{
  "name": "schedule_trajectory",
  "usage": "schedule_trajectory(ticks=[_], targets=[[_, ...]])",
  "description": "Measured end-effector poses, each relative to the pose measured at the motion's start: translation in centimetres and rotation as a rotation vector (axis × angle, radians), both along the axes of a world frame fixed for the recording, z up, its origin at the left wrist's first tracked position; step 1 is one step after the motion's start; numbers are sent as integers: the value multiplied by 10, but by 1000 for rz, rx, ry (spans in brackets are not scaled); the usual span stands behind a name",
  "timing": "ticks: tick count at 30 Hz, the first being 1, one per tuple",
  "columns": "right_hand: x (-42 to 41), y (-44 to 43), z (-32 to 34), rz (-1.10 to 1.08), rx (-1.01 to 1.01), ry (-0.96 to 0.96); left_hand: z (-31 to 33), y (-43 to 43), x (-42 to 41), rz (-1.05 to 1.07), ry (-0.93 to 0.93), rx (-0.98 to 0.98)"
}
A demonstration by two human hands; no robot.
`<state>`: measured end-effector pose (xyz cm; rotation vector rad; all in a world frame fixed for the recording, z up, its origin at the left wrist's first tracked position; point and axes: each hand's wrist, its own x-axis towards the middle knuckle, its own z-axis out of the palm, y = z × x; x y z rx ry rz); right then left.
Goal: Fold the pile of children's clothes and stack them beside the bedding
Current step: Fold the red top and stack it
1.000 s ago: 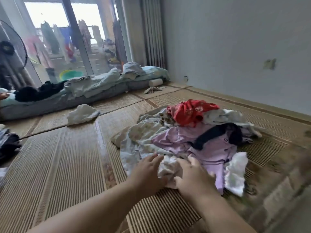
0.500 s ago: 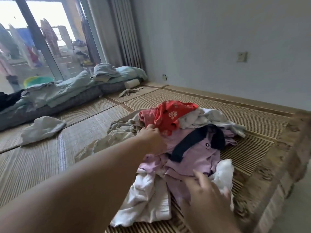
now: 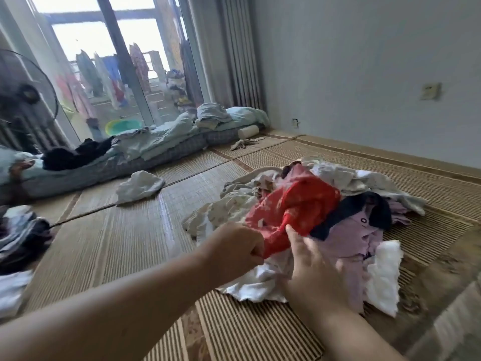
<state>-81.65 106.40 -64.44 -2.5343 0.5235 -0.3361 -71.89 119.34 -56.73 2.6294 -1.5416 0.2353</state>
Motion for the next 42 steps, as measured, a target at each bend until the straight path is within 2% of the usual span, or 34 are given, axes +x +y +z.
schedule_trajectory(ticks=[3, 7, 10, 13, 16, 20, 26, 28, 31, 36, 38, 42], targets=[[-3, 22, 9, 78, -9, -45, 24, 53, -31, 31, 37, -58], [-8, 52, 28, 200, 32, -249, 57, 125, -59, 148, 77, -182], [-14, 76, 48, 226, -44, -299, 80, 183, -68, 270, 96, -223], [-19, 99, 62, 201, -167, -281, 100, 243, -73, 375, -112, -106], [-22, 116, 71, 203, -173, -261, 116, 291, -80, 465, -241, -11], [-21, 137, 87, 309, 12, -315, 133, 340, -88, 601, -251, -147], [-20, 168, 106, 453, 334, -399, 138, 382, -84, 795, -246, -221], [-17, 176, 111, 444, 481, -438, 136, 396, -76, 875, -177, -283], [-10, 189, 120, 461, 815, -431, 130, 402, -62, 945, 22, -450], [8, 206, 119, 604, 1263, -141, 77, 377, -40, 964, 292, -628], [16, 211, 114, 553, 1279, -118, 40, 355, -38, 953, 368, -600], [29, 215, 103, 458, 1170, -114, -27, 301, -73, 815, 443, -564]])
